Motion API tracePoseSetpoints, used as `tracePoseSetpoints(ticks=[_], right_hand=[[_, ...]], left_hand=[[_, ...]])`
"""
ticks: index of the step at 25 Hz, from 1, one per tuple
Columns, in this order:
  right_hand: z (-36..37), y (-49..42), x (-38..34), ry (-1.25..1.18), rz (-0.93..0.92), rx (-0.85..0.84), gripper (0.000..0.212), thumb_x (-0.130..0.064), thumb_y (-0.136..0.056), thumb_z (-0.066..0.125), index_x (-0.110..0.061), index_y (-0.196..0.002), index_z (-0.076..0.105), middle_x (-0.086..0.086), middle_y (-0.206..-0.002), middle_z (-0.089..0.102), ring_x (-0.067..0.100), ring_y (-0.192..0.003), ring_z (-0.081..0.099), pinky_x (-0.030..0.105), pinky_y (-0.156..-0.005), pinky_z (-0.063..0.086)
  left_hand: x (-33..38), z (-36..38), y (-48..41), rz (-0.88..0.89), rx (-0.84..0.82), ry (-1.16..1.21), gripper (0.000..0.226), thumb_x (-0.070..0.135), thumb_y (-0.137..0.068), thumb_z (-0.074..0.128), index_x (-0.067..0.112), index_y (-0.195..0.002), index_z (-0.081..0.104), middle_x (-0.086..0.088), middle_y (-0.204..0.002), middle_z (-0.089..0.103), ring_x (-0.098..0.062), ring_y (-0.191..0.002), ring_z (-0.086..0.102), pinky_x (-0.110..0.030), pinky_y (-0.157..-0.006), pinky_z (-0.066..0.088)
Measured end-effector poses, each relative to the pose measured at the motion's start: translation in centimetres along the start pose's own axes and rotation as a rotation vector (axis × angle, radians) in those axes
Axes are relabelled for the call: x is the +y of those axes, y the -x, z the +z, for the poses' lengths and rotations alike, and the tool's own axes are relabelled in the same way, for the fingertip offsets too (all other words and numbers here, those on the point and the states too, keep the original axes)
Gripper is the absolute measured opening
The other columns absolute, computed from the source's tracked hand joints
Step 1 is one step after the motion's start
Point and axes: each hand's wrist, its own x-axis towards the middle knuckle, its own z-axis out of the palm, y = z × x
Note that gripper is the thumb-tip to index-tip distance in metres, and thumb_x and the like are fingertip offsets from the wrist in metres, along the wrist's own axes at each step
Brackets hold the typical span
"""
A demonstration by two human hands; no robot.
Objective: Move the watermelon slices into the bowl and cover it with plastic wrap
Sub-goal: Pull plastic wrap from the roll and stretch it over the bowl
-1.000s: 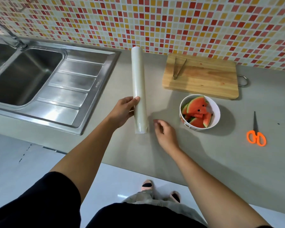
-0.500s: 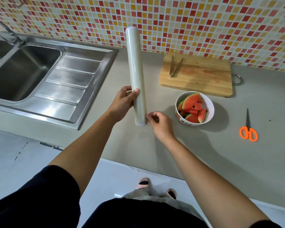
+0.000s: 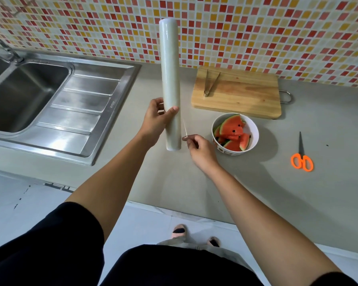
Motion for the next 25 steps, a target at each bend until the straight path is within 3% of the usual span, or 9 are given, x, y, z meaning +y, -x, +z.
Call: tracePoseSetpoints(ticks=[4, 7, 11, 14, 18, 20, 25], right_hand=[[-0.4, 0.1, -1.2, -0.272, 0.147, -0.004, 0.017, -0.025, -0.087, 0.05, -0.026, -0.073, 0.06, -0.012, -0.08, 0.061, 0.012, -0.079, 0.056, 0.027, -0.072, 0.04], [-0.9, 0.4, -1.4, -0.318, 0.049, -0.04, 0.018, -0.039, -0.083, 0.06, -0.024, -0.073, 0.06, -0.006, -0.079, 0.066, 0.018, -0.081, 0.062, 0.029, -0.073, 0.043], [-1.4, 0.7, -2.1, -0.403, 0.044, -0.106, 0.007, -0.018, -0.081, 0.062, -0.025, -0.081, 0.064, -0.006, -0.072, 0.068, 0.01, -0.074, 0.065, 0.02, -0.069, 0.043], [-2.1, 0.4, -2.4, -0.597, 0.177, -0.184, 0.032, -0.005, -0.079, 0.043, -0.024, -0.088, 0.067, -0.01, -0.067, 0.068, 0.008, -0.072, 0.064, 0.018, -0.066, 0.045], [-2.3, 0.5, -3.1, -0.599, 0.206, -0.235, 0.013, -0.035, -0.083, 0.064, -0.023, -0.08, 0.067, -0.011, -0.068, 0.068, 0.005, -0.069, 0.063, 0.016, -0.062, 0.048], [-2.0, 0.5, -2.9, -0.591, 0.164, -0.21, 0.008, -0.026, -0.078, 0.071, -0.021, -0.075, 0.066, -0.01, -0.065, 0.068, 0.004, -0.065, 0.062, 0.015, -0.061, 0.048], [-2.7, 0.8, -2.3, -0.621, 0.146, -0.266, 0.009, -0.009, -0.082, 0.067, -0.018, -0.08, 0.066, -0.009, -0.063, 0.067, 0.0, -0.062, 0.063, 0.014, -0.063, 0.05]], left_hand=[[1.1, 0.7, -0.2, -0.024, -0.059, 0.078, 0.042, 0.026, -0.084, 0.066, 0.005, -0.117, 0.05, -0.008, -0.096, 0.054, -0.02, -0.085, 0.057, -0.032, -0.072, 0.049], [2.0, 1.0, -0.2, -0.119, -0.009, 0.125, 0.039, 0.032, -0.076, 0.063, 0.016, -0.108, 0.046, -0.004, -0.094, 0.054, -0.017, -0.08, 0.055, -0.031, -0.065, 0.046], [2.3, 1.8, 0.2, -0.138, 0.081, 0.045, 0.047, 0.052, -0.076, 0.054, 0.018, -0.107, 0.045, -0.004, -0.093, 0.054, -0.017, -0.077, 0.055, -0.029, -0.061, 0.047], [2.2, 1.9, 0.4, -0.024, 0.053, -0.029, 0.054, 0.065, -0.084, 0.039, 0.019, -0.112, 0.045, -0.004, -0.096, 0.055, -0.015, -0.08, 0.056, -0.028, -0.066, 0.048], [2.9, 2.0, 0.7, 0.073, 0.022, -0.054, 0.046, 0.064, -0.087, 0.033, 0.025, -0.108, 0.046, -0.005, -0.097, 0.054, -0.013, -0.079, 0.055, -0.029, -0.069, 0.05], [3.2, 2.0, 1.0, 0.115, -0.005, -0.074, 0.04, 0.061, -0.089, 0.033, 0.027, -0.107, 0.046, -0.005, -0.097, 0.054, -0.012, -0.079, 0.054, -0.03, -0.071, 0.05], [3.3, 1.9, 1.7, 0.161, -0.053, -0.149, 0.042, 0.052, -0.095, 0.033, 0.02, -0.121, 0.042, -0.01, -0.106, 0.054, -0.014, -0.086, 0.054, -0.032, -0.074, 0.05]])
